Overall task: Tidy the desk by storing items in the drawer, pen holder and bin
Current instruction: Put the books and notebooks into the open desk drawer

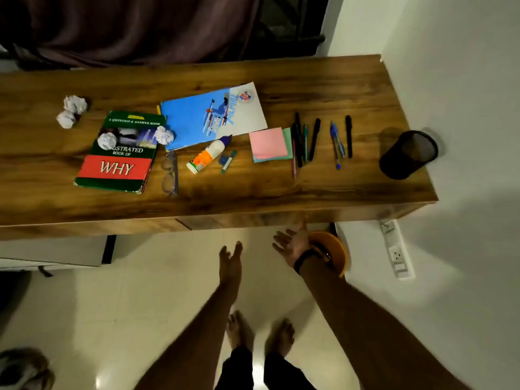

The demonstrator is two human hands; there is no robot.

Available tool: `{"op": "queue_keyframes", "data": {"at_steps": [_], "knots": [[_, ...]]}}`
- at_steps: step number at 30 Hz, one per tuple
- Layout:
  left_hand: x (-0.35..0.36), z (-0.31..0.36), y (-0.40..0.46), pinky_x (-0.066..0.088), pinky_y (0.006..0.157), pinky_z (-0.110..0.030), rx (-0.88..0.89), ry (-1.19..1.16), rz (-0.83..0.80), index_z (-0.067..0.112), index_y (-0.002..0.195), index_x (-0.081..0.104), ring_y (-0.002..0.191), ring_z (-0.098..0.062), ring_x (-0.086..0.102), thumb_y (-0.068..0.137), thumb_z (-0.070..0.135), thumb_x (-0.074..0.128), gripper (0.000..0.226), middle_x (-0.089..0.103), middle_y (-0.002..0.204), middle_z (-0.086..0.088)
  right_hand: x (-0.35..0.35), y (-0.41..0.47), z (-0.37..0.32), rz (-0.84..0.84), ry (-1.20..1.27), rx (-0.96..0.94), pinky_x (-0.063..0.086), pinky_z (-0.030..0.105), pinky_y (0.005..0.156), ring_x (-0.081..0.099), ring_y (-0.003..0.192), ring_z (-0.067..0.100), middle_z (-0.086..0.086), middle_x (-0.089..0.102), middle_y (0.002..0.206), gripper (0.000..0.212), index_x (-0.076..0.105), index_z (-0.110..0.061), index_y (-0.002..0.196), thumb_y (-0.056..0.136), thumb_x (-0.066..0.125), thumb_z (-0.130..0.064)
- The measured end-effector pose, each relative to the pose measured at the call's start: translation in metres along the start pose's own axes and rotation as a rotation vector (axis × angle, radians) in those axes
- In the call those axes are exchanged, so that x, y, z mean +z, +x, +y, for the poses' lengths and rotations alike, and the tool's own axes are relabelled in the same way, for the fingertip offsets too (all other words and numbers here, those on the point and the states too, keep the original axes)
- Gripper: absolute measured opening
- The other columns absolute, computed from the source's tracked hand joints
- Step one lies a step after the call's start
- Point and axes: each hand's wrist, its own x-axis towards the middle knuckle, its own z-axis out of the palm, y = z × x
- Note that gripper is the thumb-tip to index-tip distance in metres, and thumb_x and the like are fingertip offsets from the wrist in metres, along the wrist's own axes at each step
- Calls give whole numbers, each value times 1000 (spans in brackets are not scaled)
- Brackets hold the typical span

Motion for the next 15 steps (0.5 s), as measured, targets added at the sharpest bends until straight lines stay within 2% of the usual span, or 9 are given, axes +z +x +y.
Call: {"op": "queue_keyframes", "data": {"at_steps": [2, 4, 7, 10, 12, 15], "knots": [[9, -6, 23, 34, 110, -50, -171, -229, -89, 15, 152, 23, 142, -34, 31, 95, 56, 43, 72, 29, 157, -12, 1, 21, 2, -16, 134, 17, 30, 52, 113, 38, 137, 32, 16, 38, 150, 101, 24, -13, 150, 79, 26, -84], [19, -10, 47, 32, 112, -49, -253, -465, -158, 12, 153, 20, 142, -36, 32, 94, 63, 38, 80, 30, 156, -16, 0, 38, 8, -42, 241, 1, 23, 54, 116, 32, 142, 30, 15, 32, 154, 112, 22, -16, 152, 70, 22, -92], [39, -10, 80, 29, 115, -49, -241, -725, -202, 9, 152, 21, 141, -37, 32, 90, 68, 38, 88, 32, 155, -17, -4, 66, 17, -117, 352, -45, 16, 57, 117, 27, 144, 31, 13, 25, 158, 121, 18, -22, 153, 59, 26, -99], [55, -4, 99, 33, 113, -48, -210, -912, -258, 9, 147, 35, 134, -36, 43, 81, 76, 42, 94, 44, 147, -15, -9, 83, 19, -162, 443, -60, 19, 58, 116, 29, 143, 34, 14, 25, 157, 125, 18, -24, 153, 55, 39, -98], [61, -6, 107, 40, 108, -48, -180, -1019, -264, 10, 138, 47, 124, -36, 53, 76, 78, 47, 92, 54, 138, -14, -11, 88, 22, -190, 431, -73, 20, 59, 116, 27, 144, 33, 14, 25, 157, 125, 20, -23, 153, 55, 38, -98], [66, -7, 107, 39, 109, -48, -136, -1003, -259, 12, 139, 46, 124, -38, 52, 75, 81, 44, 94, 53, 139, -14, -9, 91, 22, -195, 385, -83, 20, 60, 115, 24, 145, 32, 12, 24, 158, 122, 22, -22, 152, 57, 29, -99]]}}
